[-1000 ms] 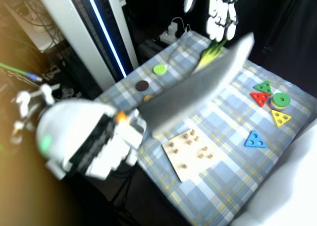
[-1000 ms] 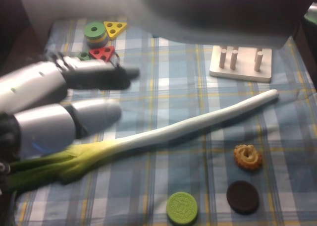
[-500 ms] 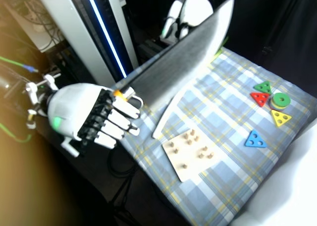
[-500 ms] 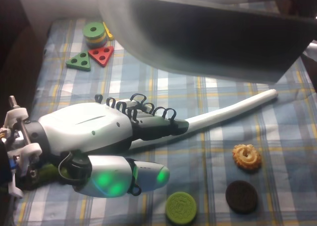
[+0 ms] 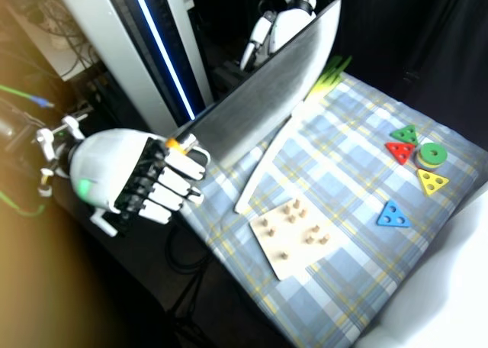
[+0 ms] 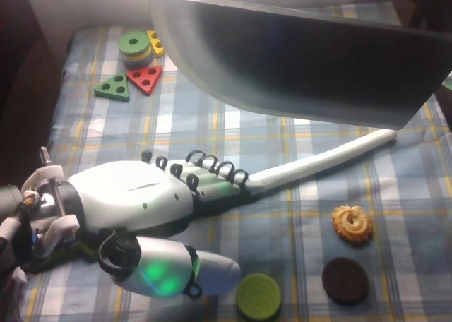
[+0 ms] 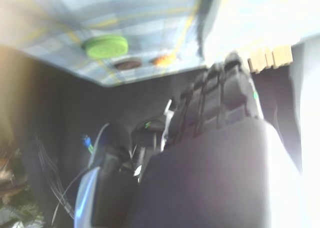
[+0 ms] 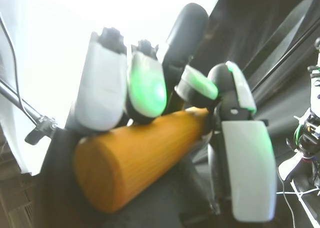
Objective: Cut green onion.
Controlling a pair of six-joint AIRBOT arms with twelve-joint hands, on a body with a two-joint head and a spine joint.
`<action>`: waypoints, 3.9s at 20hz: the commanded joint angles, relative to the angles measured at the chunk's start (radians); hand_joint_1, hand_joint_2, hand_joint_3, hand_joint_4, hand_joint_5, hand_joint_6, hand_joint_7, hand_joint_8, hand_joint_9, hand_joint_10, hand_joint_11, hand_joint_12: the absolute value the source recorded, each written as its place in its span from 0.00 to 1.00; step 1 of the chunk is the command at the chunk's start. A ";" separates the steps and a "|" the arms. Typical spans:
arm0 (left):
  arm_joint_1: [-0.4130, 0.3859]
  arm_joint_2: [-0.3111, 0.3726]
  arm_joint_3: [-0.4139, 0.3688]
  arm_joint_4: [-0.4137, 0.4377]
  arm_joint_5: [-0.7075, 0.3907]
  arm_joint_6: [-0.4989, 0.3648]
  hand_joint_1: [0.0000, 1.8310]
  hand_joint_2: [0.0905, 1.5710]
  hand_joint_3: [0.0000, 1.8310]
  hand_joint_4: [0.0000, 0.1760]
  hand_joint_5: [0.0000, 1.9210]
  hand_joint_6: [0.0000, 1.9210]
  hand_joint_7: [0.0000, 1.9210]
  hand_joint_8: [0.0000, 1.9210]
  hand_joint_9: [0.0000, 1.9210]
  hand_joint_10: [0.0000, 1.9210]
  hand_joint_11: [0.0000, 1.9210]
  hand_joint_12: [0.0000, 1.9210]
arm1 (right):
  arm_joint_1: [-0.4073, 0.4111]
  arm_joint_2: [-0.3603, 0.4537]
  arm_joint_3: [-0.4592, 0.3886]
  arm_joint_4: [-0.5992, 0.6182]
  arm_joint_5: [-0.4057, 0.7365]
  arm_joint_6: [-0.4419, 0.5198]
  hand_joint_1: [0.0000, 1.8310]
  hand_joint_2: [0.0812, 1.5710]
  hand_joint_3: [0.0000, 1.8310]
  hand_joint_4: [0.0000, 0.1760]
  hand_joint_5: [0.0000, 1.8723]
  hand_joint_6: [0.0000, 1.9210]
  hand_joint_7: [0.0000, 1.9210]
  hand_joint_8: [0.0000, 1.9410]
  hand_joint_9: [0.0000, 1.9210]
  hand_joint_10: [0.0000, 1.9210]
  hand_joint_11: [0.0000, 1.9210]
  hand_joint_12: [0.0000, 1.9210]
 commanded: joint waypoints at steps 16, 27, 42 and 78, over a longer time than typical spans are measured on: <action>-0.017 -0.024 0.002 -0.010 -0.038 -0.007 0.00 0.80 0.00 0.00 0.00 0.00 0.01 0.00 0.00 0.00 0.00 0.00 | -0.001 -0.021 0.074 -0.028 -0.130 0.016 0.45 0.84 0.00 0.00 0.71 1.00 0.82 1.00 0.87 1.00 0.88 1.00; -0.011 -0.031 0.010 -0.010 -0.033 -0.024 0.00 0.81 0.00 0.00 0.00 0.00 0.02 0.00 0.01 0.00 0.00 0.00 | 0.036 -0.017 0.075 -0.064 -0.124 0.017 0.46 0.85 0.00 0.00 0.71 1.00 0.82 1.00 0.87 1.00 0.87 1.00; -0.012 -0.001 0.010 -0.117 -0.167 -0.028 0.00 0.82 0.00 0.00 0.00 0.00 0.02 0.00 0.01 0.00 0.00 0.00 | 0.167 0.014 0.101 -0.018 0.011 -0.028 0.41 0.87 0.00 0.00 0.68 1.00 0.79 1.00 0.86 1.00 0.87 1.00; 0.199 0.178 -0.081 -0.618 -0.786 0.191 0.00 0.84 0.00 0.00 0.00 0.00 0.01 0.00 0.02 0.00 0.00 0.00 | 0.405 -0.064 0.326 -0.081 -0.527 -0.101 0.43 0.88 0.00 0.00 0.62 1.00 0.76 1.00 0.84 1.00 0.85 1.00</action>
